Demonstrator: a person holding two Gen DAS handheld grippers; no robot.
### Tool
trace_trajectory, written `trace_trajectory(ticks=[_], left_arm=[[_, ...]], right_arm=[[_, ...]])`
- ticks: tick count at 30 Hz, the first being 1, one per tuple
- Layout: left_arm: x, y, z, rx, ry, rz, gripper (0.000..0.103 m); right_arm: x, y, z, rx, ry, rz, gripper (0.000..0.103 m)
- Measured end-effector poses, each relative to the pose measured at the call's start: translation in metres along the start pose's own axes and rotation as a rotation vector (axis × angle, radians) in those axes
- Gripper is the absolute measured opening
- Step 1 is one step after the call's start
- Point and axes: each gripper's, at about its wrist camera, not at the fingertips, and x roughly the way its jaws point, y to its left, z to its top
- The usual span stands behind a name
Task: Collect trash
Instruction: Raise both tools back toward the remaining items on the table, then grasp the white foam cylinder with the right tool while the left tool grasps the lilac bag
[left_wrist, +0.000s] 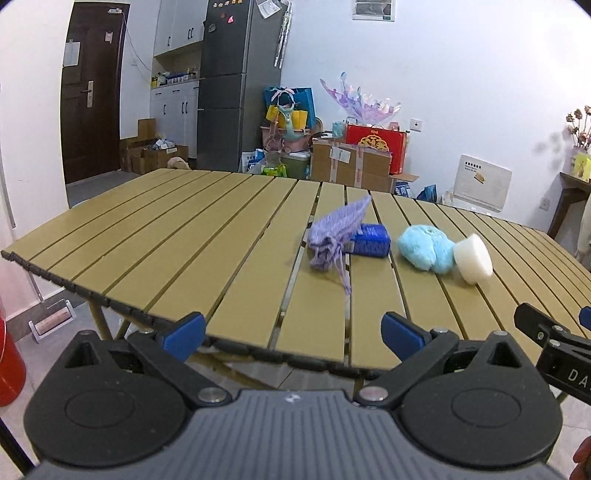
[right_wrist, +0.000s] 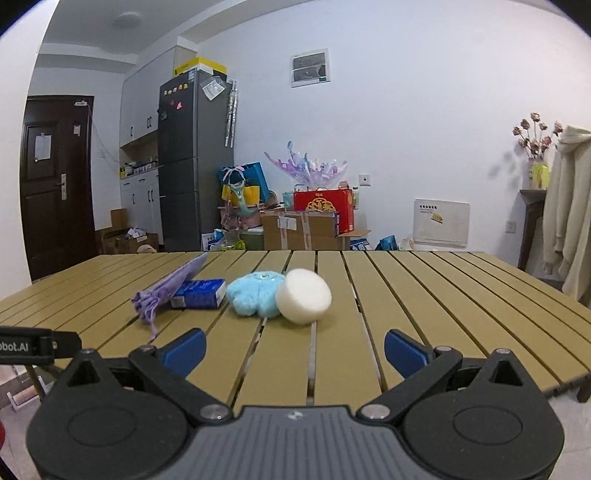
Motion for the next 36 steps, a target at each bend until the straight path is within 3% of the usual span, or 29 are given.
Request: trace_trajectory(ticks=[16, 29, 32, 33, 34, 36], left_arm=[[0.055, -0.017, 0.046, 0.017, -0.036, 0.014, 0.103], [0.104, -0.025, 0.063, 0.030, -0.005, 0.017, 0.103], [0.113, -0.024, 0.062, 0.028, 0.017, 0.019, 0.103], [0.116, -0.024, 0.062, 0.028, 0.026, 0.021, 0.103], [0.120, -0.024, 0.062, 0.031, 0.036, 0.020, 0.103], [0.127, -0.024, 0.062, 0.035, 0.049, 0.024, 0.103]], right_arm=[[0.093, -0.015, 0.038, 0.050, -0.013, 0.009, 0.103], [0.162, -0.038, 0.043, 0.190, 0.100, 0.026, 0.103], [0.175, -0.041, 0.042, 0.208, 0.140, 0.036, 0.092], [0.179, -0.042, 0.042, 0.211, 0.166, 0.044, 0.078], [0.182, -0.043, 0.040, 0.217, 0.183, 0.053, 0.056], [0.184, -0.046, 0.037, 0.244, 0.196, 0.085, 0.054]])
